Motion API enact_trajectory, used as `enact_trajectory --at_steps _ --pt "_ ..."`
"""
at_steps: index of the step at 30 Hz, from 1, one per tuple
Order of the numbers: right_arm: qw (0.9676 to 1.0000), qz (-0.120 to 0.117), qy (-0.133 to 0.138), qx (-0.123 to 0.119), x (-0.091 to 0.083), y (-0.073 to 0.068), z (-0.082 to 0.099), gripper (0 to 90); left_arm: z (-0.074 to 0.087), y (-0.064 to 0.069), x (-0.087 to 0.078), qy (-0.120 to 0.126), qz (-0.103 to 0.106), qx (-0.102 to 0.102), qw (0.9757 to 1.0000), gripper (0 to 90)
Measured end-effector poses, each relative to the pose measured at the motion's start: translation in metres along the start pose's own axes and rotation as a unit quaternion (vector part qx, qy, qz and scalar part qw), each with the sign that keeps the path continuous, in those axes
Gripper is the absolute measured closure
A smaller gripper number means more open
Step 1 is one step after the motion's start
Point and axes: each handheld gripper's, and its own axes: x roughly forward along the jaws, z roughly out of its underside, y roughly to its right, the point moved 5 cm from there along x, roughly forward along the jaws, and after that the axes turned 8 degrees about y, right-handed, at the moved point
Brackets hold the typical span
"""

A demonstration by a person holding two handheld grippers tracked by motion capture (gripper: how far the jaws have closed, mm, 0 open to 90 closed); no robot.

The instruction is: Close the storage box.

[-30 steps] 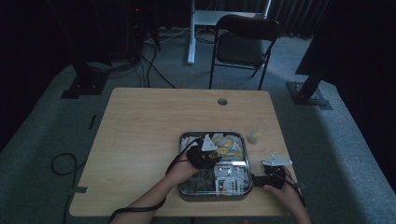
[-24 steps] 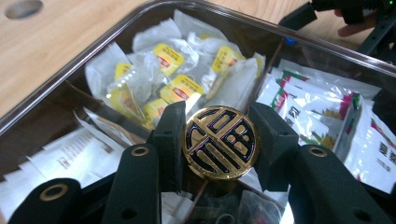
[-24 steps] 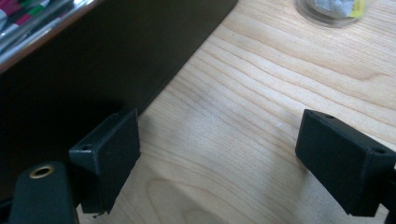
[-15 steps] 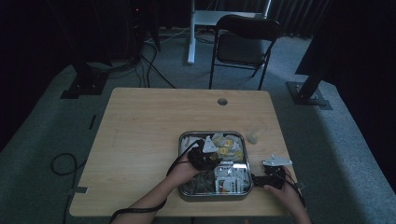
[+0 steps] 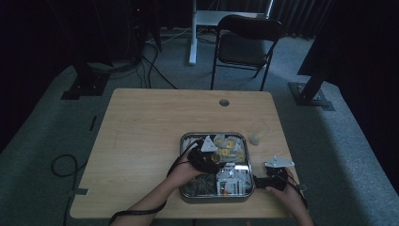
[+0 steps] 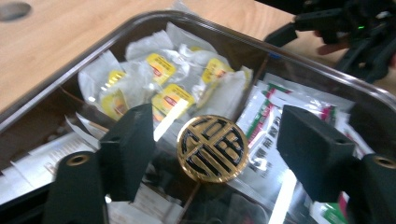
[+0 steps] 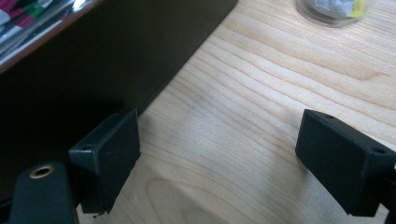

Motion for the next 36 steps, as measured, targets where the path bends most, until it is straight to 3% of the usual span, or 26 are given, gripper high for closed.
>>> enact_trajectory --at_steps 4,5,6,9,12,13,23,36 --pt "1.0 0.0 0.0 0.001 0.0 0.0 0.0 13.1 0.0 -0.002 -0.003 0.004 0.011 -0.013 0.9998 23.3" --pt "1.0 0.0 0.0 0.001 0.0 0.0 0.0 13.1 0.001 -0.003 -0.005 -0.001 0.01 -0.007 0.9999 23.3" --pt "1.0 0.0 0.0 0.0 0.0 0.0 0.0 13.1 0.002 -0.004 -0.006 -0.005 0.005 -0.003 1.0 16.2" --pt "1.0 0.0 -0.001 0.001 0.0 0.0 0.0 13.1 0.005 -0.005 -0.008 -0.011 -0.007 0.013 0.9998 8.3" --pt "1.0 0.0 -0.001 0.001 0.0 0.0 0.0 13.1 0.006 -0.008 -0.01 -0.009 -0.005 0.009 0.9999 7.3" --pt "1.0 0.0 -0.001 0.001 0.0 0.0 0.0 13.1 0.007 -0.009 -0.011 -0.008 -0.01 0.009 0.9999 0.7" --pt "1.0 0.0 -0.001 0.001 0.0 0.0 0.0 13.1 0.009 -0.017 -0.024 0.006 -0.022 0.017 0.9996 0.8" --pt "1.0 0.0 -0.001 0.001 0.0 0.0 0.0 13.0 0.025 -0.037 -0.048 0.015 -0.029 0.003 0.9995 0.8"
